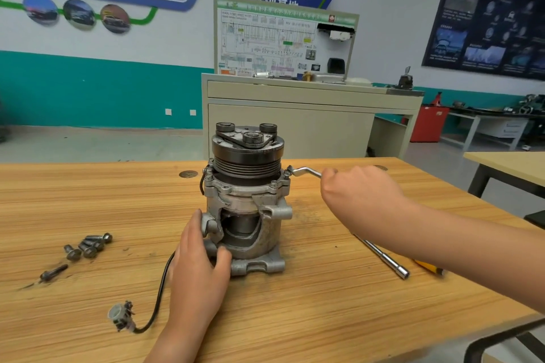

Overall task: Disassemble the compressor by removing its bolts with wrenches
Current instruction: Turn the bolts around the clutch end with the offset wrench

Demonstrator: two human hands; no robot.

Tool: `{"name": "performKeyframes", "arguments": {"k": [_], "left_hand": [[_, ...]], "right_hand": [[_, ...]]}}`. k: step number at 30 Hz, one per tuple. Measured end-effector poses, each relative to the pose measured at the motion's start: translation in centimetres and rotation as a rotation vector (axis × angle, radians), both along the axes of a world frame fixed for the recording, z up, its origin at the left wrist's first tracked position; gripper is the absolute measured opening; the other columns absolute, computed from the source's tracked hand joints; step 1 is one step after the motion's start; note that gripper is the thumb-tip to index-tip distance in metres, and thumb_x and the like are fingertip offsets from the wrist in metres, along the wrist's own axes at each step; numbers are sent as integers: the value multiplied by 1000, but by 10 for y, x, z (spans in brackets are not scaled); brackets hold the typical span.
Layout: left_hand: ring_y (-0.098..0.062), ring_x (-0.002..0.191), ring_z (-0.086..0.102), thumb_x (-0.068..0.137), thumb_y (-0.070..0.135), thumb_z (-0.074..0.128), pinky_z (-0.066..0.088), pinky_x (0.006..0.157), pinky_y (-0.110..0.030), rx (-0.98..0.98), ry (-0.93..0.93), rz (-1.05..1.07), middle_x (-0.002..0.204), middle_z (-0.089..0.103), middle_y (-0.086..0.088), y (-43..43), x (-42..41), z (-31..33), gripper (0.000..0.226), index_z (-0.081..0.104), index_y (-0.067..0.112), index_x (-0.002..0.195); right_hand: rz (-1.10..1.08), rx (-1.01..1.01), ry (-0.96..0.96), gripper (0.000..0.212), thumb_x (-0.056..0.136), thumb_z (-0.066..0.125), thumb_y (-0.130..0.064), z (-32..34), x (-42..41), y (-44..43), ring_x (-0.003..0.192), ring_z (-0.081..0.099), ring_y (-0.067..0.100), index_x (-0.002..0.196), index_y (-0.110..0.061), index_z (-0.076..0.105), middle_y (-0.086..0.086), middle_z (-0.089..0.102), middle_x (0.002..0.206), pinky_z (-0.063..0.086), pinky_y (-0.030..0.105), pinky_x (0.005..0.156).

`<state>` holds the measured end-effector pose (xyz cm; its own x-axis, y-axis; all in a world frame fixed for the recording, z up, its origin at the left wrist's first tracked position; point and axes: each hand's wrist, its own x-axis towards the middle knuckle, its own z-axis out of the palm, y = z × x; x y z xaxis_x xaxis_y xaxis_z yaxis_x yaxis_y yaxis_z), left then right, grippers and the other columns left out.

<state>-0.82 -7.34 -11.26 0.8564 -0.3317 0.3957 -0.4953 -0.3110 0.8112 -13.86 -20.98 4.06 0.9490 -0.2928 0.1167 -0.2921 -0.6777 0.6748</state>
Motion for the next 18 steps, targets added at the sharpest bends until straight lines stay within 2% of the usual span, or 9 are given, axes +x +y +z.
{"name": "performKeyframes", "arguments": {"k": [2, 6, 11, 18], "left_hand": [[-14, 141, 21, 88, 10, 54, 20, 113, -35, -4, 0, 2, 154, 24, 2, 0, 0, 0, 71, 18, 16, 149], [-14, 141, 21, 89, 11, 54, 21, 115, -38, -2, 6, 1, 154, 24, 2, 0, 0, 0, 71, 17, 17, 149], [-15, 141, 23, 88, 12, 55, 24, 113, -45, -3, 23, 12, 154, 25, 3, 0, -1, 1, 71, 18, 18, 149], [-13, 141, 22, 89, 13, 54, 22, 114, -44, -12, 31, 6, 154, 24, 5, 0, -2, 2, 71, 17, 19, 150]], "right_hand": [[-8, 0, 2, 20, 90, 39, 5, -4, 2, -4, 45, 25, 13, 106, -7, 42, 0, 26, 60, 20, 26, 38], [-41, 42, -60, 44, 87, 45, 4, -8, 7, -17, 45, 30, 15, 128, -2, 30, 1, 30, 58, 26, 26, 38], [-34, 83, -136, 34, 86, 48, 0, -8, 4, -28, 45, 34, 14, 116, -8, 34, -2, 35, 58, 25, 26, 37], [-70, 150, -219, 16, 89, 41, -5, 0, 2, -31, 49, 30, 14, 99, -15, 34, -2, 35, 59, 23, 27, 40]]}}
